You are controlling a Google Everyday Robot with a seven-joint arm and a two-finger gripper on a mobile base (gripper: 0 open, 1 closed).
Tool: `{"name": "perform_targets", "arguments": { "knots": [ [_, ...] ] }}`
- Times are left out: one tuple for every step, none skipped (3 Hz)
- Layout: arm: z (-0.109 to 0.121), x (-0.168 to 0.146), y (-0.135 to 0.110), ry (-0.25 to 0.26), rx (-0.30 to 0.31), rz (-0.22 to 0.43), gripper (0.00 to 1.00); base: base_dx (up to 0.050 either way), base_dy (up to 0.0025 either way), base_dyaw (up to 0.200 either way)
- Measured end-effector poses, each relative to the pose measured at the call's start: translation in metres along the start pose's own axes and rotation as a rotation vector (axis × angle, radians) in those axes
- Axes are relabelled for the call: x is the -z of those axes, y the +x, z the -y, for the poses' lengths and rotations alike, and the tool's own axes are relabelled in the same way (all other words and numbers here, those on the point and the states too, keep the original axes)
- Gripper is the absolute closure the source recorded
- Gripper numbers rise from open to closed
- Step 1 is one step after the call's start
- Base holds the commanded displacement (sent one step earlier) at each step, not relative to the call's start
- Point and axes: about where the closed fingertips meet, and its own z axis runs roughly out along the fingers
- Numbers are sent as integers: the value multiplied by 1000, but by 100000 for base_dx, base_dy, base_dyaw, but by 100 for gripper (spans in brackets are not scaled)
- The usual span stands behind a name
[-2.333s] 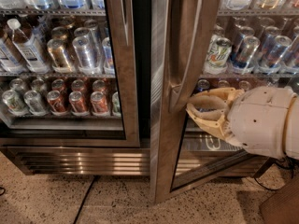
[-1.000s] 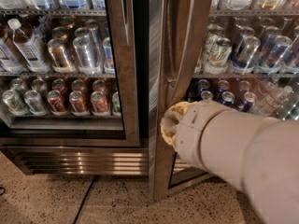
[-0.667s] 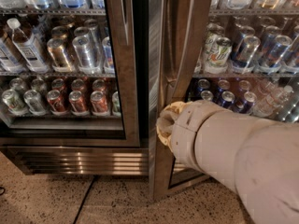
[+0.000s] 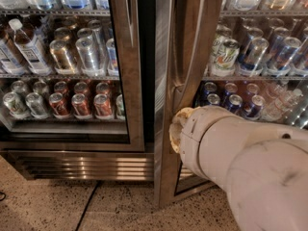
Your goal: Open right fridge door
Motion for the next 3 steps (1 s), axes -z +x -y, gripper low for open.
{"name": "perform_targets", "arguments": {
  "knots": [
    [5, 2, -6, 12, -17, 27, 100, 0, 0, 0],
    [-15, -17, -1, -66, -63, 40, 100, 0, 0, 0],
    [-44, -40, 9, -157, -111, 49, 100, 0, 0, 0]
  ]
}}
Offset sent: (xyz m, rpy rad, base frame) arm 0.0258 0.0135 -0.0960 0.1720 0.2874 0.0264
